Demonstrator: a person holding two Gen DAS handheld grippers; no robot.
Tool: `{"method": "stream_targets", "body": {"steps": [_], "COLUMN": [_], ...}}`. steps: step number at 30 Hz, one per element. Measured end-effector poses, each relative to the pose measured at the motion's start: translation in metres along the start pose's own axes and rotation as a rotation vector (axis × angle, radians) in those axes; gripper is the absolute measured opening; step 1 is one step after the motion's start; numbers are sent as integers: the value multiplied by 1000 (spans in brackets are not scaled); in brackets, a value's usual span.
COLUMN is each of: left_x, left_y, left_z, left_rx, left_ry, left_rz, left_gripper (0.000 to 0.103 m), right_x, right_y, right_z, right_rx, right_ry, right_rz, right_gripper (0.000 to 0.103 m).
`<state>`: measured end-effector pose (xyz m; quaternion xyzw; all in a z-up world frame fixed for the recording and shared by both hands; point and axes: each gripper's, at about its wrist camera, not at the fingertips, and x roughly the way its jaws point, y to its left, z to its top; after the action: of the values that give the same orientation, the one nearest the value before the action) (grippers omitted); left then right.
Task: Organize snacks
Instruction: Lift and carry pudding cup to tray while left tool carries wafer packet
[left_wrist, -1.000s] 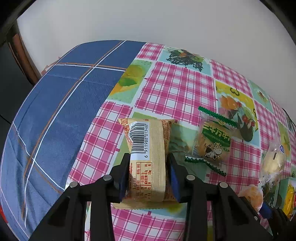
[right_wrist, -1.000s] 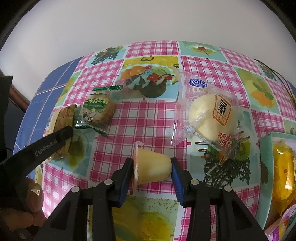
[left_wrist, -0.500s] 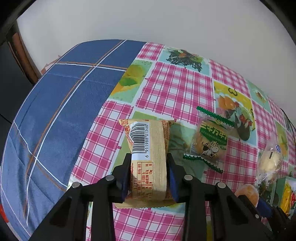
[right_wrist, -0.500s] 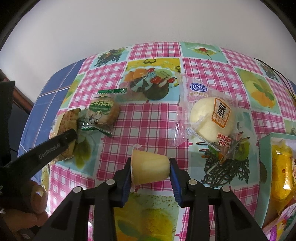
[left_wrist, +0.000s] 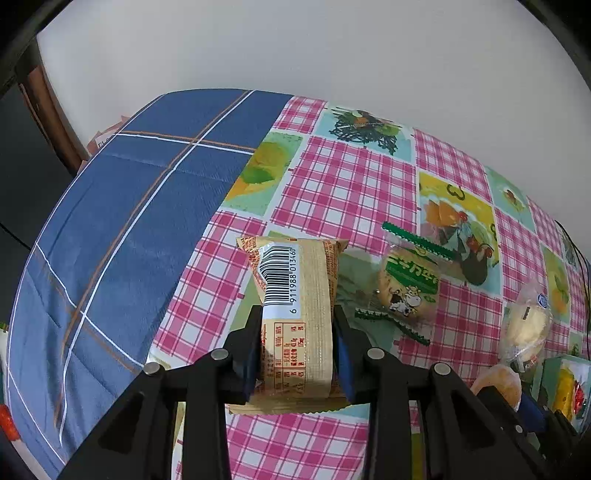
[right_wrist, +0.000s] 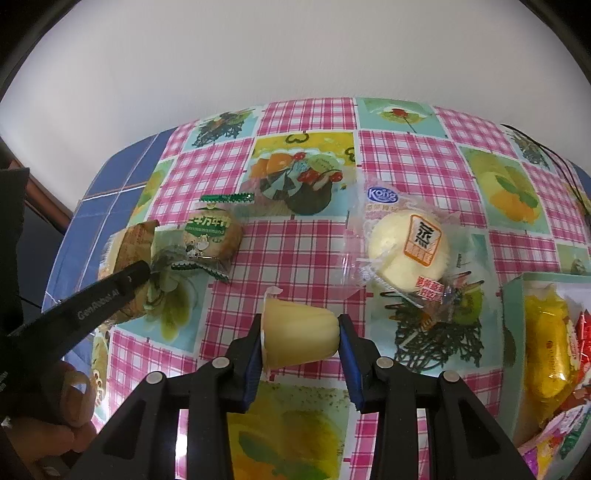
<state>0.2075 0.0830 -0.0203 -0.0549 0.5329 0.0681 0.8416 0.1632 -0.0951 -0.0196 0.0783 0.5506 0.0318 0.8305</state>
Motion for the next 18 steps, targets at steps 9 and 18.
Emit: {"method": "stream_targets", "body": {"steps": [9, 18], "left_x": [-25, -69], "left_y": [-17, -43], "left_z": [-6, -18], "left_rx": [18, 39], "left_ry": [-4, -37], "left_rz": [6, -11], "left_gripper": [36, 36], "right_x": [-29, -75], "right_y": [-11, -26], "right_z": [0, -4], "right_rx": [27, 37], "right_ry": [-29, -76], "right_rz": [-3, -17], "right_gripper": [40, 40]}}
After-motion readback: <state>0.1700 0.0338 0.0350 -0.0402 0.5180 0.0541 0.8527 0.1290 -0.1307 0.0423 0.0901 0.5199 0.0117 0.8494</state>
